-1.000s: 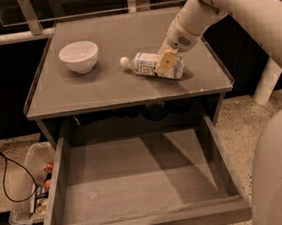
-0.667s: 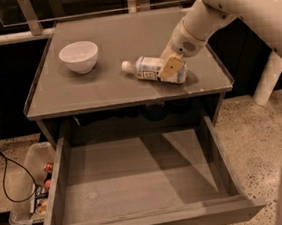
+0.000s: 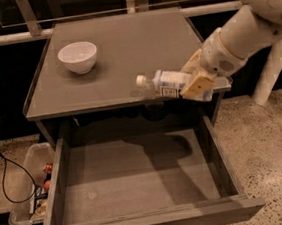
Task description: Place blue plastic bottle into top drawer
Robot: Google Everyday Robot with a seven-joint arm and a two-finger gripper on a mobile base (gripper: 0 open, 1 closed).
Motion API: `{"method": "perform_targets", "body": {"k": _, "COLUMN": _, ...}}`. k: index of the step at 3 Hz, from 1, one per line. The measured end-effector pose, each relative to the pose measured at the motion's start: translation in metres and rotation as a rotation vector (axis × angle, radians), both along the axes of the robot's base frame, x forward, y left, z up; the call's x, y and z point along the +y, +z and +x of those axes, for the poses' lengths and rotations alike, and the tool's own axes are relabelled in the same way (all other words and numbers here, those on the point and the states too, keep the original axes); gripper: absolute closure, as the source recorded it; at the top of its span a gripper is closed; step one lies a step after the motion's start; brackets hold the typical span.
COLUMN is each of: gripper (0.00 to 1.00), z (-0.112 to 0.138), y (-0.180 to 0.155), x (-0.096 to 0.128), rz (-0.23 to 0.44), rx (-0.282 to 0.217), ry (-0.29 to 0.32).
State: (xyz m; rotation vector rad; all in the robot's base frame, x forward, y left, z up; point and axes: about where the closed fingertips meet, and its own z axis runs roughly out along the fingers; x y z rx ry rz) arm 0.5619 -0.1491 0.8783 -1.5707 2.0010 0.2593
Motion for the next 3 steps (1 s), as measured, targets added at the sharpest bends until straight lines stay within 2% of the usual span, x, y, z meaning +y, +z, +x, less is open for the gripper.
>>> {"method": "perform_targets", "body": {"k": 1, "gripper": 1.00, "z": -0.062, "y": 0.003, "x": -0.015, "rz": -0.002, "rx": -0.019, "ry": -0.006}}
{"method": "perform_targets", "body": {"k": 2, "gripper": 1.00, "z": -0.108, "y": -0.024, "x": -0.019, "rz": 0.028, "rx": 0.018, "ry": -0.036}}
{"method": "perform_targets", "body": {"k": 3, "gripper": 1.00, "z": -0.136, "y": -0.072, "x": -0.012, "rz": 0.078, "rx": 0.102, "ry": -0.070}}
